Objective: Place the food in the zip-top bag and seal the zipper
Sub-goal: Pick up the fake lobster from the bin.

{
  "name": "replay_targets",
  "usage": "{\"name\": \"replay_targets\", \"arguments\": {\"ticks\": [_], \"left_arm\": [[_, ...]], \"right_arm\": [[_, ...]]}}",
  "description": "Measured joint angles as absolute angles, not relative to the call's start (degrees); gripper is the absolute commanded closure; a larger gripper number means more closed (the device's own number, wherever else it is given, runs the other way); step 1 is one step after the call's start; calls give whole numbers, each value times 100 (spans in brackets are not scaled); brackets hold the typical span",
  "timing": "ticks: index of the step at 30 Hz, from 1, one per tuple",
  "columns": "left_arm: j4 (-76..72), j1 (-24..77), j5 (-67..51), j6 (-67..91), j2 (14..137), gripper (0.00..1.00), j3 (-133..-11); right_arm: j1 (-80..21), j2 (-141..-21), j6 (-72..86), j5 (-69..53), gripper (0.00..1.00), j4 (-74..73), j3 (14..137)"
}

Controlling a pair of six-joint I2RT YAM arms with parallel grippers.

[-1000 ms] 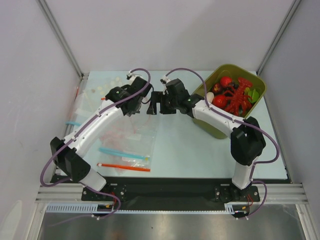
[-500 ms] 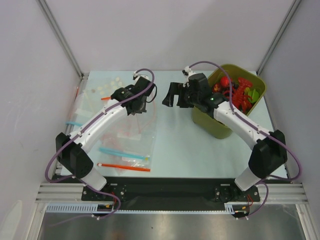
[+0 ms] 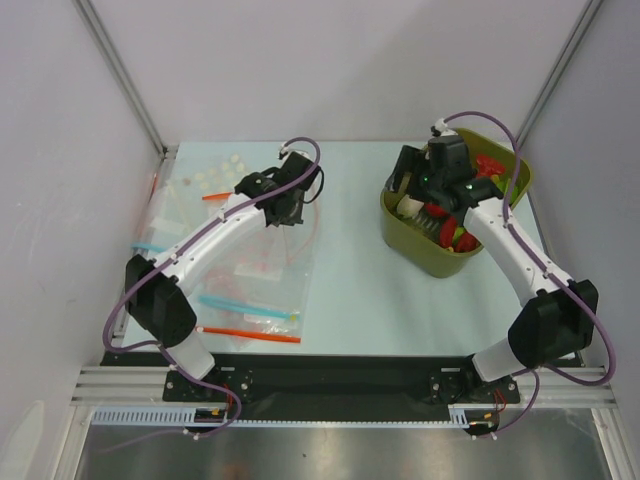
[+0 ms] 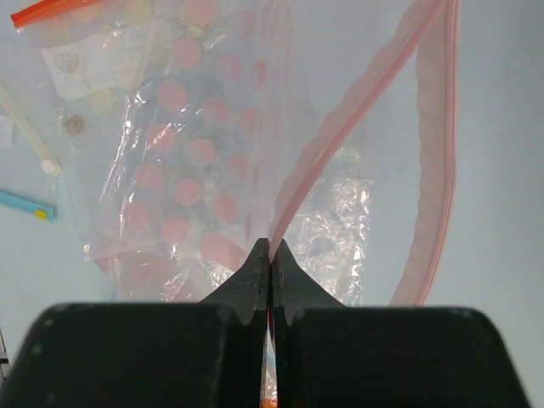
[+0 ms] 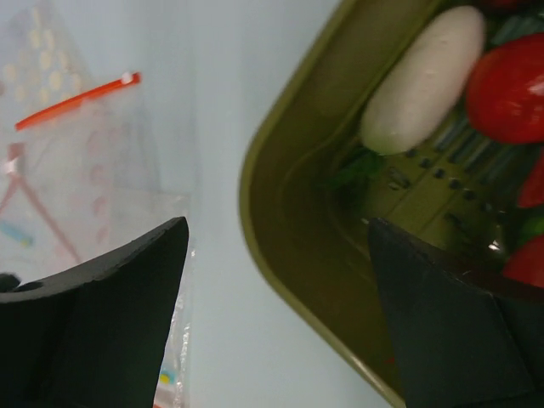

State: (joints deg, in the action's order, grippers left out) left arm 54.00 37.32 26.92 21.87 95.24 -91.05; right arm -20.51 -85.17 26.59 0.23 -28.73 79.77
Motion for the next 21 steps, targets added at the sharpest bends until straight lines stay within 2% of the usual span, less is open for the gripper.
{"name": "replay_targets", "arguments": {"ticks": [11,21], "left_arm": [[5369,3819,2571,2080,9537,100,-9430],[5363,3841,2506,1975,9590,100,-9520]], "right_arm": [[-1087,-8517,2711,947,2,-3415,8230],[-760,-8558,2700,961,7,-3586,8294]]}}
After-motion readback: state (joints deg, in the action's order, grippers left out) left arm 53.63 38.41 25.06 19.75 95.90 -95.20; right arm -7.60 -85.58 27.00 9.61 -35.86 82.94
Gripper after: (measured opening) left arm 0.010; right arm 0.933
